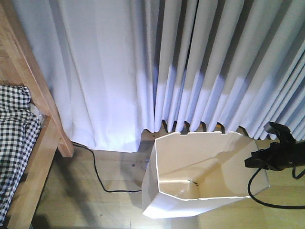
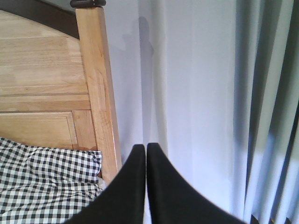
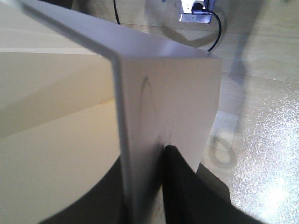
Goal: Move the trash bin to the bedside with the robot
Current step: 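Carry the bin toward the curtains beside the bed's headboard, then lower the bin to the floor beside the bed with the right gripper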
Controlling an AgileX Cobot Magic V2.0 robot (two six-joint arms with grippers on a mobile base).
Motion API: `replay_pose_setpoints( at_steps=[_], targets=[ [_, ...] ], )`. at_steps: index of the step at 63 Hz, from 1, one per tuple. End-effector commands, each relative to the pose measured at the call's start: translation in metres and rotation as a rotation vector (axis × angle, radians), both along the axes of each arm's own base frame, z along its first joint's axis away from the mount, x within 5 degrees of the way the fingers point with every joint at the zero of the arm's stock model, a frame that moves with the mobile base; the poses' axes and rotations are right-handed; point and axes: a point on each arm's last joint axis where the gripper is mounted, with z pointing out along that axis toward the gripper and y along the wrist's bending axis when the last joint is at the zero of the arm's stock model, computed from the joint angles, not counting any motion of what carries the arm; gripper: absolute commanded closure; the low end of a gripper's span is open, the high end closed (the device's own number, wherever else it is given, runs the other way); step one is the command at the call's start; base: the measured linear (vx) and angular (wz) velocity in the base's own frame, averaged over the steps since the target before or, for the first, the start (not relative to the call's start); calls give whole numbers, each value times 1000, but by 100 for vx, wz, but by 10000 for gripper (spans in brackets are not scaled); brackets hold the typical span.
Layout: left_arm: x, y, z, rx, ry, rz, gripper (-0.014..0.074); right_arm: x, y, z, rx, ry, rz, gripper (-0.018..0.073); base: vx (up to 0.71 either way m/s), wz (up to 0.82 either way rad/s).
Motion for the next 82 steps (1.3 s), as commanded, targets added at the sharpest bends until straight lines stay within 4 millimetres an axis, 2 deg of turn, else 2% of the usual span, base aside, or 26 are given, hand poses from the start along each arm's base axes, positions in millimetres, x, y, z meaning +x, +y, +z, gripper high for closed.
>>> replay_pose_setpoints(
  at_steps=[1,40,58,68,82],
  targets=[
    [-1,-1,15,2,-103,-8,603,10,12,35,221,-96,-4,564,6,2],
    [-1,-1,15,2,-103,-8,603,11,12,35,220,-97,-7,564,1,0],
    [-1,-1,15,2,-103,-8,603,17,4,27,95,-74,-102,564,0,0],
    [-1,-1,15,2,-103,-8,603,29,-1,7,-26,-38,-59,564,0,0],
    [-1,-1,15,2,-103,-8,603,48,-5,-37,34,76,-59,564,0,0]
  ],
)
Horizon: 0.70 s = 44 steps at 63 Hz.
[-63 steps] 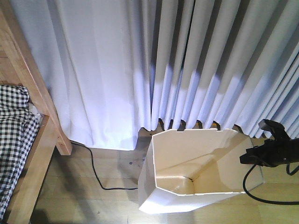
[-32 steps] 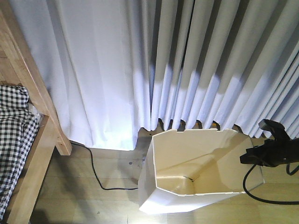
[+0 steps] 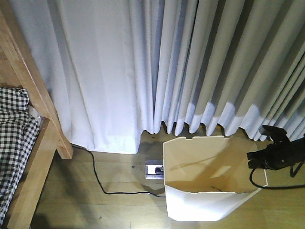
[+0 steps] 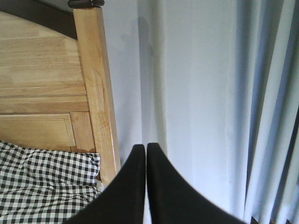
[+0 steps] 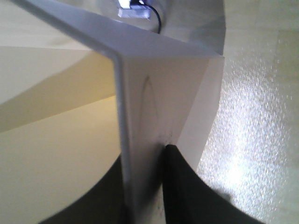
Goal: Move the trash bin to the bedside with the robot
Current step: 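Lower the bin to the floor beside the bed with the right gripper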
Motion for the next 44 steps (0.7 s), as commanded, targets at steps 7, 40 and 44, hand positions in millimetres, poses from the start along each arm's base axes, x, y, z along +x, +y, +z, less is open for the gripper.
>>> replay_pose_setpoints(
  at_steps=[7,40,44],
  targets=[
    [-1,-1,15,2,-103,-8,603,25,8,-6,231,0,-7,564,0,0],
    [-1,-1,15,2,-103,-8,603,40,33,-92,194,102,51,558,0,0],
    [-1,-1,15,2,-103,-8,603,41,37,-99,166,125,16,555,0,0]
  ],
)
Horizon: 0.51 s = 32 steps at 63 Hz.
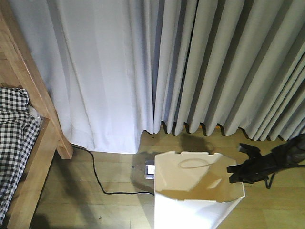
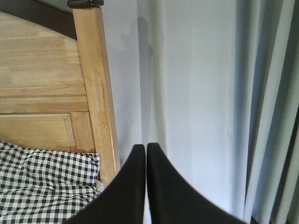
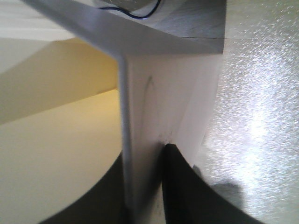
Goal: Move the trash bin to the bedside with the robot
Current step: 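Lower the bin to the floor beside the bed with the right gripper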
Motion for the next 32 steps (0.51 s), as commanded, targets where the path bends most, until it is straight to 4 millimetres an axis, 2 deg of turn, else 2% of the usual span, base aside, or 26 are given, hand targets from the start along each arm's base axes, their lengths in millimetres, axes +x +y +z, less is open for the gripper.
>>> replay_pose_setpoints(
  at_steps=[1,18,32],
  targets=[
    [-1,-1,15,2,-103,-8,603,21,13,24,116,-8,-16,555,0,0],
    [-1,-1,15,2,-103,-8,603,23,31,2,88,12,20,547,0,0],
    [-1,-1,15,2,-103,-8,603,25,38,-8,42,2,83,538,0,0]
  ],
)
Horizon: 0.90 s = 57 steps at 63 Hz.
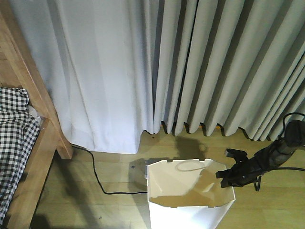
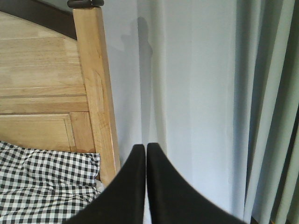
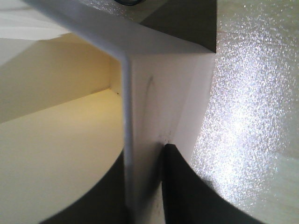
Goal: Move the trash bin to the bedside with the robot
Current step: 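Lower the bin to the floor beside the bed with the right gripper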
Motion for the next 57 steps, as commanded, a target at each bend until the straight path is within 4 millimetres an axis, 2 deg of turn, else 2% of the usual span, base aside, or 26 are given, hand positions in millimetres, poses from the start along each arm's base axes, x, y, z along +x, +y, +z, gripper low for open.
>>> replay_pose_setpoints(
  at_steps=[1,20,29,35,49,57],
  targets=[
    [-1,-1,15,2,-103,-8,603,20,8,27,95,-27,28,537,0,0],
    [-1,-1,15,2,-103,-8,603,20,3,21,40,-10,-15,497,0,0],
    [-1,-1,15,2,-103,-8,603,20,0,20,2,-21,1,418,0,0],
    [-1,-1,15,2,-103,-8,603,20,-2,19,-20,-29,8,329,0,0],
    [-1,-1,15,2,-103,-8,603,21,-3,19,-28,-33,7,22,0,0],
    [-1,-1,15,2,-103,-8,603,21,-4,18,-39,-40,9,-53,0,0]
  ],
)
